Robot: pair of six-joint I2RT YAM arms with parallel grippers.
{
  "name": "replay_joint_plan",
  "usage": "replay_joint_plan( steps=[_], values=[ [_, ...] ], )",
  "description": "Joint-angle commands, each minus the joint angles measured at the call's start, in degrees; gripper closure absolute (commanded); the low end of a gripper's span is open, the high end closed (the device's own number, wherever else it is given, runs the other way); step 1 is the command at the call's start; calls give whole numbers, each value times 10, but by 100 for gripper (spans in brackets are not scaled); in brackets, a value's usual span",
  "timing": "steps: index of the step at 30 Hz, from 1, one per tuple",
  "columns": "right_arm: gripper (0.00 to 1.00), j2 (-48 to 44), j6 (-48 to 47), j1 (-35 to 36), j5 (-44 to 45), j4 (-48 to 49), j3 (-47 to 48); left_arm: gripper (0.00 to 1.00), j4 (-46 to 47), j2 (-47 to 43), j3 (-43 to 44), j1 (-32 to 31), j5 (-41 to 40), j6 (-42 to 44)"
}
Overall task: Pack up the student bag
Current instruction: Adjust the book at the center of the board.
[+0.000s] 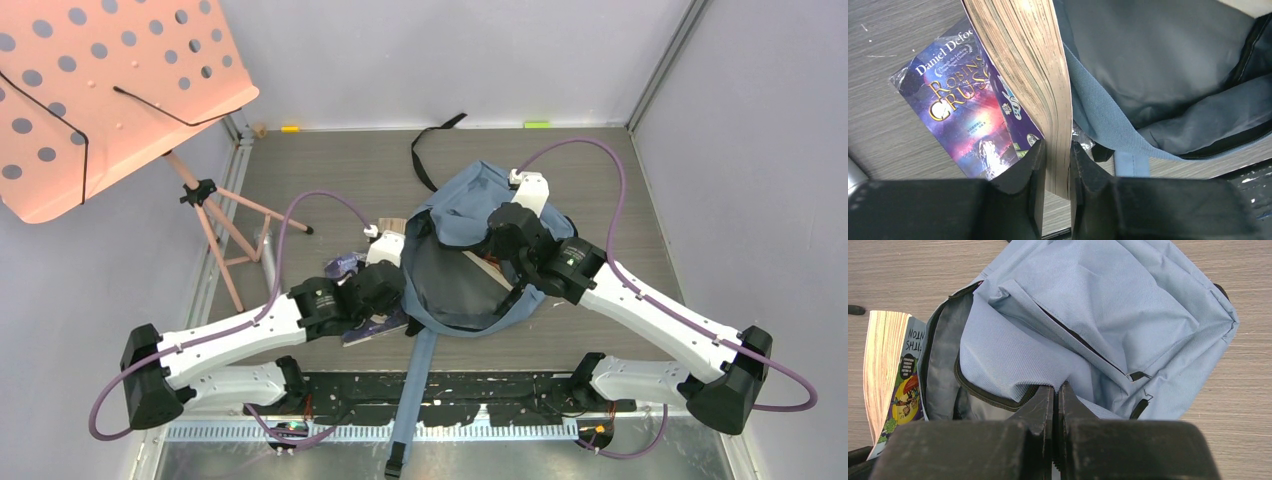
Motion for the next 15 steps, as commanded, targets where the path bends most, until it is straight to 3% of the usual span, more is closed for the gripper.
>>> replay_joint_plan(
  steps=[1,10,15],
  values=[
    [99,-20,5,-3,11,32,3,78,15,-9,-12,-2,-13,-56],
    [100,-26,7,-3,6,37,-2,54,-36,20,-1,-1,-69,-71],
    [100,-26,8,-3,5,38,-4,49,-18,30,-9,-2,-100,-64]
  ],
)
